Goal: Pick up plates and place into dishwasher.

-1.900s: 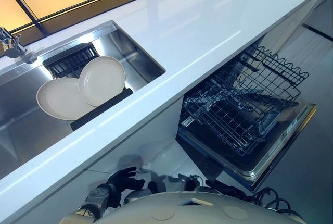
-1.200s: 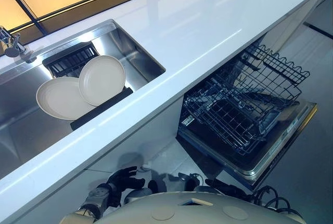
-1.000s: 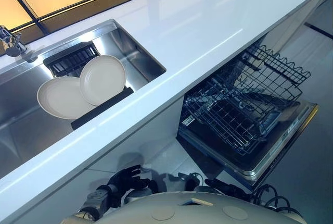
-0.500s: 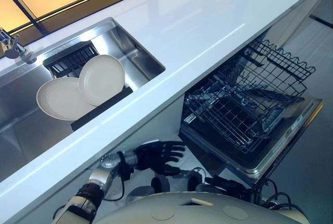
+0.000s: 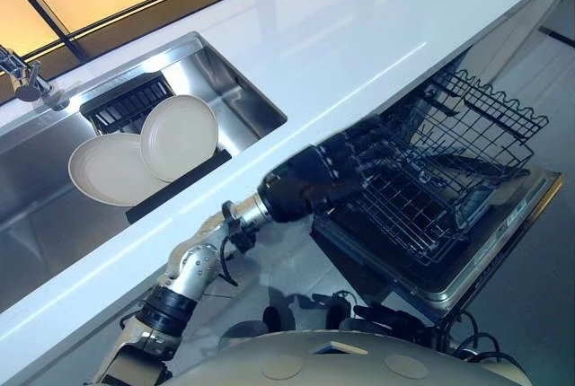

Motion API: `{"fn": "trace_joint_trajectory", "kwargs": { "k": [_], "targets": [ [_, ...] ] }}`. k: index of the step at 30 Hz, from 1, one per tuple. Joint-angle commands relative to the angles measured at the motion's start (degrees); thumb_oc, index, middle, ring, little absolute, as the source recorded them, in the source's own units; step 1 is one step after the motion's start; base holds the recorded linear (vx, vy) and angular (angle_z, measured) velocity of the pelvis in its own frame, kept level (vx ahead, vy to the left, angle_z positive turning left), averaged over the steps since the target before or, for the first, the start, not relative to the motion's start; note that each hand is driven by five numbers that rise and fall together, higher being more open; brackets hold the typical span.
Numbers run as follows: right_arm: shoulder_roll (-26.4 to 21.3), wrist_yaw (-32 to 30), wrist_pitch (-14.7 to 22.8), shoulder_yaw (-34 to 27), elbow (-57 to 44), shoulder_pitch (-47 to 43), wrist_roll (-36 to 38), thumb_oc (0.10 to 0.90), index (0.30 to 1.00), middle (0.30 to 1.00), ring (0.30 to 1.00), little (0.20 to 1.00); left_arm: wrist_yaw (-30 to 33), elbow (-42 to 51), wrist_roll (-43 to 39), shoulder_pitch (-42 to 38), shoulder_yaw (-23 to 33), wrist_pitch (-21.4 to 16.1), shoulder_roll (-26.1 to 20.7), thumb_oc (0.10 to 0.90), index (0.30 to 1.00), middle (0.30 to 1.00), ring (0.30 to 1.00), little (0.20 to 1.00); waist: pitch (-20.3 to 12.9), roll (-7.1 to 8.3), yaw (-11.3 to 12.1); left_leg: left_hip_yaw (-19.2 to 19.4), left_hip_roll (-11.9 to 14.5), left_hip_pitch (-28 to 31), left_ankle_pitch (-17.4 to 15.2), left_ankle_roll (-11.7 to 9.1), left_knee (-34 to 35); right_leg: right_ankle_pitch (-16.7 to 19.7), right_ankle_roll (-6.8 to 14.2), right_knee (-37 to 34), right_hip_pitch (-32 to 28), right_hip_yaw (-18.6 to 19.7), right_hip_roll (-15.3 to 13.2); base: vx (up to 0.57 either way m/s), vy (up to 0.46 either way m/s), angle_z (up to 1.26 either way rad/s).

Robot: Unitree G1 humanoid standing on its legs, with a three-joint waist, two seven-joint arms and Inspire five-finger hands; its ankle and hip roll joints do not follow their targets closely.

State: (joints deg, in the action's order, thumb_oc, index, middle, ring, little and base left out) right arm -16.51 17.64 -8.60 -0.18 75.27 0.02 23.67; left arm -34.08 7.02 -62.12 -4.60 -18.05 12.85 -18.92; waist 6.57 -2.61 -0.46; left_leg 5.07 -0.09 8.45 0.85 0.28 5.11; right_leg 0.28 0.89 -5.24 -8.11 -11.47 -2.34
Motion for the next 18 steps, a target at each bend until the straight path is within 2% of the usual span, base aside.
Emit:
{"fn": "trace_joint_trajectory", "kwargs": {
  "k": [1, 2, 3, 4, 7, 9, 10, 13, 17, 18],
  "targets": [
    [1.16, 0.01, -0.54, 1.32, 2.97, 0.53, 0.76, 0.8, 0.9, 0.9, 0.9, 0.9, 4.34, 9.04, -3.0, -6.81, 3.85, -11.0, 1.71, 0.8, 0.9, 0.9, 0.9, 0.9, -2.38, -0.99, 1.22, -1.87, -1.07, -0.52, -5.43, 0.71, -0.41, -6.06, 1.56, 5.05, 2.05, 1.33, 2.21, 0.0, 0.006, 0.05],
    [1.13, -0.06, -0.46, 1.36, 2.9, 0.63, 0.72, 0.8, 0.9, 0.9, 0.9, 0.9, 5.45, 9.55, -1.32, -7.12, 4.49, -12.4, 1.04, 0.8, 0.9, 0.9, 0.9, 0.9, -2.43, -1.0, 1.21, -1.92, -1.08, -0.49, -5.4, 0.67, -0.38, -6.08, 1.49, 4.97, 1.99, 1.26, 2.27, 0.0, 0.013, 0.06],
    [1.06, -0.07, -0.27, 1.45, 2.83, 0.8, 0.67, 0.8, 0.9, 0.9, 0.9, 0.9, 8.1, 10.03, 2.9, -8.02, 5.61, -15.78, -0.81, 0.8, 0.9, 0.9, 0.9, 0.9, -2.58, -1.04, 1.21, -2.03, -1.11, -0.5, -5.34, 0.65, -0.38, -6.1, 1.38, 4.83, 1.95, 1.22, 2.39, 0.0, 0.018, 0.06],
    [1.07, -0.15, -0.21, 1.52, 2.74, 0.88, 0.55, 0.8, 0.9, 0.9, 0.9, 0.9, 10.45, 10.66, 4.37, -8.76, 6.25, -16.56, -2.08, 0.8, 0.9, 0.9, 0.9, 0.9, -2.67, -1.06, 1.18, -2.18, -1.18, -0.46, -5.32, 0.69, -0.41, -6.13, 1.35, 4.7, 1.84, 1.26, 2.46, 0.0, 0.032, 0.05],
    [0.72, -0.14, 0.41, 1.96, 2.74, 1.41, -0.27, 0.8, 0.9, 0.9, 0.9, 0.9, 22.34, 9.89, 16.66, -12.14, 9.49, -20.95, -6.61, 0.8, 0.9, 0.9, 0.9, 0.9, -3.25, -1.0, 1.09, -2.5, -1.48, -0.3, -5.31, 0.83, -0.58, -6.36, 1.17, 4.24, 1.4, 1.5, 2.73, 0.0, 0.035, 0.02],
    [0.51, -0.18, 0.37, 2.16, 2.65, 1.37, -0.32, 0.8, 0.9, 0.9, 0.9, 0.9, 29.08, 8.08, 22.01, -14.29, 11.89, -21.23, -9.1, 0.8, 0.9, 0.9, 0.9, 0.9, -3.61, -1.0, 1.01, -2.58, -1.58, -0.15, -5.32, 0.82, -0.65, -6.53, 1.14, 4.08, 1.17, 1.68, 2.83, 0.01, 0.026, 0.06],
    [0.46, -0.16, 0.32, 2.26, 2.6, 1.34, -0.22, 0.8, 0.9, 0.9, 0.9, 0.9, 30.6, 7.42, 22.51, -14.82, 12.58, -20.95, -9.65, 0.8, 0.9, 0.9, 0.9, 0.9, -3.69, -0.97, 0.99, -2.59, -1.6, -0.13, -5.31, 0.82, -0.67, -6.57, 1.12, 4.06, 1.13, 1.75, 2.85, 0.01, 0.02, 0.05],
    [0.13, -0.31, -0.18, 2.45, 2.51, 1.08, -0.25, 0.8, 0.9, 0.9, 0.9, 0.9, 38.17, 3.2, 31.58, -17.46, 16.75, -20.84, -13.45, 0.8, 0.9, 0.9, 0.9, 0.9, -4.21, -0.86, 0.89, -2.33, -1.63, -0.07, -5.21, 0.72, -0.83, -6.77, 1.08, 4.08, 1.02, 1.87, 2.9, 0.0, 0.0, 0.0],
    [-0.27, -0.38, -0.67, 2.83, 2.81, 0.93, 0.21, 0.8, 0.9, 0.9, 0.9, 0.9, 42.16, -3.27, 40.87, -19.75, 20.85, -21.21, -18.91, 0.8, 0.9, 0.9, 0.9, 0.9, -4.68, -0.97, 0.87, -1.9, -1.6, -0.11, -4.94, 0.53, -0.86, -6.89, 0.99, 4.08, 0.97, 2.03, 2.93, 0.03, 0.04, 0.0],
    [-0.42, -0.45, -0.63, 2.77, 3.01, 0.95, 0.18, 0.8, 0.9, 0.9, 0.9, 0.9, 42.66, -4.99, 41.19, -20.33, 21.63, -20.1, -20.89, 0.8, 0.9, 0.9, 0.9, 0.9, -4.79, -1.11, 0.86, -1.76, -1.63, -0.07, -4.9, 0.56, -0.82, -6.93, 1.0, 4.07, 0.94, 2.09, 2.95, 0.03, 0.046, 0.0]
  ]
}}
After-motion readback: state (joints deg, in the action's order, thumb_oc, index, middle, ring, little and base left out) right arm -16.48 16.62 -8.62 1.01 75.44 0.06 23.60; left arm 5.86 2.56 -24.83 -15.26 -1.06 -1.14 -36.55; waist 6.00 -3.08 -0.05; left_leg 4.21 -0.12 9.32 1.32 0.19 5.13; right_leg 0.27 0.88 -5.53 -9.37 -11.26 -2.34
